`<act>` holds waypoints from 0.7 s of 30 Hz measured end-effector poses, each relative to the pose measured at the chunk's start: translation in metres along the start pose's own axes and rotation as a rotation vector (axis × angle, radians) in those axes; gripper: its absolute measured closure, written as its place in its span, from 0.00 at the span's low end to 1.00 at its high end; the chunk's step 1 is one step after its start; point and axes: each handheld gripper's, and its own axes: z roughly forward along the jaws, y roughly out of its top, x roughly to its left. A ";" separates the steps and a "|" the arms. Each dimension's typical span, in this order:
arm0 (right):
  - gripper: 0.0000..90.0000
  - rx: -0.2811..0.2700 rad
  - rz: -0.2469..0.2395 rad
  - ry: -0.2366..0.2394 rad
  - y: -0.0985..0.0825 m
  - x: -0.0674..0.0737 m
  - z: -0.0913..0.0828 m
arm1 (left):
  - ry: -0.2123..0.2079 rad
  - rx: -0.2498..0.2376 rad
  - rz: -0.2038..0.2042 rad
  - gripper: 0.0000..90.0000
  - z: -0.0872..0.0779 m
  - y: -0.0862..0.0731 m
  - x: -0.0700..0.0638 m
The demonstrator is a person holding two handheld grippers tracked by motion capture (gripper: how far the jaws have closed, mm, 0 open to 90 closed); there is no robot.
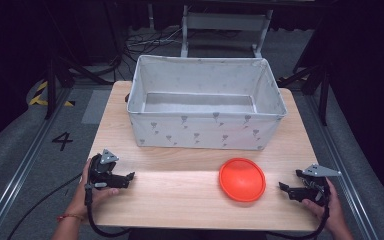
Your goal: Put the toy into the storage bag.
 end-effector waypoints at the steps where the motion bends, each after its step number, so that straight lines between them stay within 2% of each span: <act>1: 0.14 0.000 0.000 0.000 0.000 0.000 0.000 | -0.004 -0.001 0.006 0.00 0.000 0.000 0.001; 7: 0.14 0.000 -0.002 0.002 0.000 0.000 0.000 | 0.005 -0.002 0.002 0.01 -0.002 -0.002 0.000; 16: 0.13 0.004 0.007 -0.004 0.002 0.001 0.002 | -0.008 -0.001 0.015 0.01 -0.003 -0.003 0.001; 21: 0.13 0.017 -0.012 0.012 0.004 -0.001 0.002 | -0.009 0.000 0.015 0.01 -0.003 -0.003 0.001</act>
